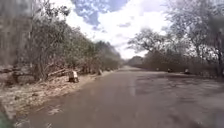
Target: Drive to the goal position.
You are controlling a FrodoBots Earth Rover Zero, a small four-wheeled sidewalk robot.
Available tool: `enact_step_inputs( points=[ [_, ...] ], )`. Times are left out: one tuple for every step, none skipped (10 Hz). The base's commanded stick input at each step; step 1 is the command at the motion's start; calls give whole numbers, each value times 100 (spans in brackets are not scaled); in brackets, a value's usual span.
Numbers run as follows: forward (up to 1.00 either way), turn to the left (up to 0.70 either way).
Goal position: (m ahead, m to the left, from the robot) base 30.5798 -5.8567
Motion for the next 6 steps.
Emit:
enact_step_inputs(
  points=[
    [70,0],
    [70,0],
    [70,0],
    [70,0],
    [70,0],
    [70,0]
  ],
)
